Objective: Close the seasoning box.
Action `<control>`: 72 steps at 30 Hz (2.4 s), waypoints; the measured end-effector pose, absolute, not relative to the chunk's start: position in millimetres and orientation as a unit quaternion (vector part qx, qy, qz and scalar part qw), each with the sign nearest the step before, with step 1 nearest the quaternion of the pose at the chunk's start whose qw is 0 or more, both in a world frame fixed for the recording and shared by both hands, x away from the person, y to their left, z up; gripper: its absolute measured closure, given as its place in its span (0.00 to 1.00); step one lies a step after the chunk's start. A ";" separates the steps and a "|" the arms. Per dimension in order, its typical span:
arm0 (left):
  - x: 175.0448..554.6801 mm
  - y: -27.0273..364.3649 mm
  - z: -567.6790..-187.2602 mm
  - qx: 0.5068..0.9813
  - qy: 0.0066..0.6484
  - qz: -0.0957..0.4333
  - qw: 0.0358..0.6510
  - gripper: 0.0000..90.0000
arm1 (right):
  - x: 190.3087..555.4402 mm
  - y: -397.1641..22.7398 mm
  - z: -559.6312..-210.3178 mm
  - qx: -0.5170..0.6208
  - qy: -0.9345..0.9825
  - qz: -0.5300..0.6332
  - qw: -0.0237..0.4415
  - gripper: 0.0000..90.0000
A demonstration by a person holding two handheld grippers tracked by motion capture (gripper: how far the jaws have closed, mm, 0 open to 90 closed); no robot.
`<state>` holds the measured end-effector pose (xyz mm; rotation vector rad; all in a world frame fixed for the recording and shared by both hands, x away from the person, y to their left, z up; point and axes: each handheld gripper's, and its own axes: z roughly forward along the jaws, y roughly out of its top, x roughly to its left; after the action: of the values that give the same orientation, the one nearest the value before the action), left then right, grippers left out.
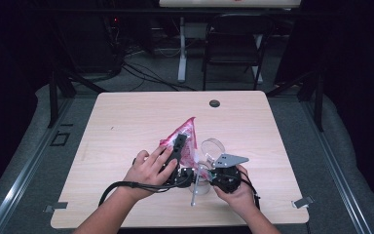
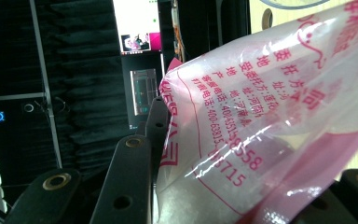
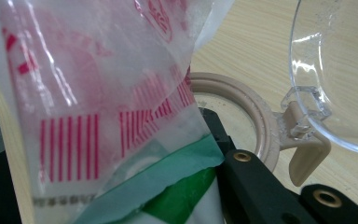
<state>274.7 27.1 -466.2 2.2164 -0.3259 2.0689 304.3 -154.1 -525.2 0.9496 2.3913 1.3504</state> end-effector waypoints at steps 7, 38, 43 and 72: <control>275.3 29.8 -467.5 0.732 -0.096 0.673 0.048 0.78 | 303.8 -154.1 -525.0 0.327 0.816 0.461 0.117 1.00; 277.5 55.4 -479.7 0.774 -0.015 0.630 0.067 0.83 | 298.3 -156.3 -515.5 0.320 0.813 0.466 0.139 1.00; 277.8 60.6 -485.2 0.784 0.007 0.616 0.079 0.83 | 296.6 -155.9 -513.5 0.318 0.813 0.466 0.141 1.00; 286.0 86.6 -516.5 0.833 0.147 0.502 0.181 0.84 | 295.3 -154.2 -502.5 0.309 0.793 0.507 0.137 0.97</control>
<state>286.0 86.6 -516.5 2.3524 0.4156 1.4164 295.3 -154.2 -502.5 0.8951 2.2945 1.4681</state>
